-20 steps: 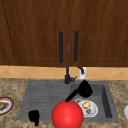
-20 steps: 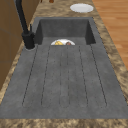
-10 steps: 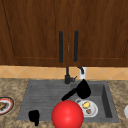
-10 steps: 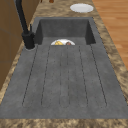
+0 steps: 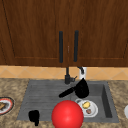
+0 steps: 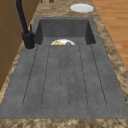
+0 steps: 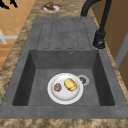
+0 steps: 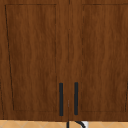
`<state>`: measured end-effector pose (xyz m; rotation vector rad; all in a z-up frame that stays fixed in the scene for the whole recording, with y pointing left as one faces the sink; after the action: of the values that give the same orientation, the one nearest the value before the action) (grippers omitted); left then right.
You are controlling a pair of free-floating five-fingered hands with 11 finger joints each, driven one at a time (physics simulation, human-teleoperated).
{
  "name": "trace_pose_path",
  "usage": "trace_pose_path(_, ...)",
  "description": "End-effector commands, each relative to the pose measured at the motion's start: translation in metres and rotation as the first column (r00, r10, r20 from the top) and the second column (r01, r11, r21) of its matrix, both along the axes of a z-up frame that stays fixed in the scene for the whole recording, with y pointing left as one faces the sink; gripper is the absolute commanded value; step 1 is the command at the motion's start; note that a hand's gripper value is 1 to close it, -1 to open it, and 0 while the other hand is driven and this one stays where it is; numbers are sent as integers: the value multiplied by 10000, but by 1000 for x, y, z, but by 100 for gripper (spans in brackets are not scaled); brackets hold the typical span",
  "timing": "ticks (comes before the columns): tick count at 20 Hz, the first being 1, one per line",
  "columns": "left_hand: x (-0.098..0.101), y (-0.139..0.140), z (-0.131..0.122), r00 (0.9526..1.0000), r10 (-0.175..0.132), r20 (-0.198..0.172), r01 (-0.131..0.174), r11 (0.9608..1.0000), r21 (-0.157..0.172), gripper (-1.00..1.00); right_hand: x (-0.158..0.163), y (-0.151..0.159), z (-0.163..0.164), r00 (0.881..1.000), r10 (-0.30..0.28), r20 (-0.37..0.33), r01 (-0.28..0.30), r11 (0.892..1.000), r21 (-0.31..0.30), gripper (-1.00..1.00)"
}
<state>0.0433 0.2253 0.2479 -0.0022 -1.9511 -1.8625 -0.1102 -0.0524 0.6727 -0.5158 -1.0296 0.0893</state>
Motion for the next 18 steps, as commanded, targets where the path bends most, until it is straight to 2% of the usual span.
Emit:
trace_pose_path(1,0,0,0,10000,0,0,0,10000,0,0,0,3,6,9953,-764,590,698,9918,1070,-100)
trace_pose_path(2,0,0,0,10000,0,0,0,10000,0,0,5,4,10,9966,-667,488,615,9930,1010,-100)
trace_pose_path(3,0,0,0,10000,0,0,0,10000,0,0,5,-4,20,9980,-629,24,624,9935,955,-100)
trace_pose_path(4,0,0,0,10000,0,0,0,10000,0,0,6,-7,22,9987,-504,-22,504,9930,1066,-100)
trace_pose_path(6,0,0,0,10000,0,0,0,10000,0,0,2,-18,20,9997,-242,-14,241,9897,1408,-100)
trace_pose_path(7,0,0,0,10000,0,0,0,10000,0,0,-1,-20,20,9995,-306,92,290,9891,1443,-100)
trace_pose_path(9,0,0,0,10000,0,0,0,10000,0,0,-6,-21,23,9973,-398,623,304,9890,1449,-100)
trace_pose_path(11,0,0,0,10000,0,0,0,10000,0,0,-1,-16,22,9996,-115,274,87,9952,978,-100)
trace_pose_path(13,0,0,0,10000,0,0,0,10000,0,0,1,-18,24,9996,-208,177,190,9954,938,-100)
trace_pose_path(15,0,0,0,10000,0,0,0,10000,0,0,8,-20,35,9990,-217,401,177,9953,954,-100)
trace_pose_path(18,0,0,0,10000,0,0,0,10000,0,0,23,-15,50,9996,-268,38,261,9910,1310,-100)
